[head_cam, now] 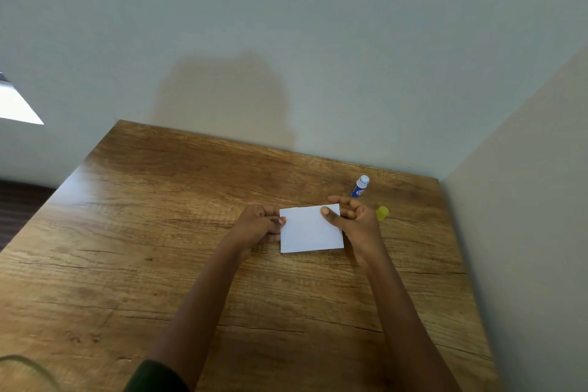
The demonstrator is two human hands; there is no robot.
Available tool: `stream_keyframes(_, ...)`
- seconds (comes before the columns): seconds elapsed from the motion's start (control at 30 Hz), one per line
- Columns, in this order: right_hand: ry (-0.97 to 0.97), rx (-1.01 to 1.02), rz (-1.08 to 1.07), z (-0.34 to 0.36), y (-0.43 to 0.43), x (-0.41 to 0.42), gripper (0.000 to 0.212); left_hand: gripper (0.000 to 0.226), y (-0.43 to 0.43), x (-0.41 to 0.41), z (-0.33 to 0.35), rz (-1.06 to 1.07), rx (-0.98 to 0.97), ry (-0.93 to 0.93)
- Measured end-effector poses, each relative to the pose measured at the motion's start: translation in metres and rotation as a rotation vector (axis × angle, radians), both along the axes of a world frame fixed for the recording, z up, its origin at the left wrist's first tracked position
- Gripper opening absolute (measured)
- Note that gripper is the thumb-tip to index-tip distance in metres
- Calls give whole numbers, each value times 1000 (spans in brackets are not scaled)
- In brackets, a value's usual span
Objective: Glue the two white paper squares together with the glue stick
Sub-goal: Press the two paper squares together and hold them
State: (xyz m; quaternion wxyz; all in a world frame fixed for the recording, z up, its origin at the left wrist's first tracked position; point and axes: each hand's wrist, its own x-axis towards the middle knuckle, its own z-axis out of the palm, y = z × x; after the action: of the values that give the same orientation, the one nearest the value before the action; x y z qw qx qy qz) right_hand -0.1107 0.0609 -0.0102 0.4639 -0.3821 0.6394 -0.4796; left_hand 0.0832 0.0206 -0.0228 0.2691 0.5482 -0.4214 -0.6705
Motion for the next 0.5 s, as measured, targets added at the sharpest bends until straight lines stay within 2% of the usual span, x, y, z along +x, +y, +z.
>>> stream_keyframes(0.13,-35,34,6,2,0,1,27,12,1,-2,3,5,8,-7)
stream_keyframes(0.37,50,105,-68,1,-3,10,27,15,4,-3,9,-17,9,6)
stream_keyframes(0.5,27,120,-71,6,-1,8,21,10,7,-8,21,-1,-2,42)
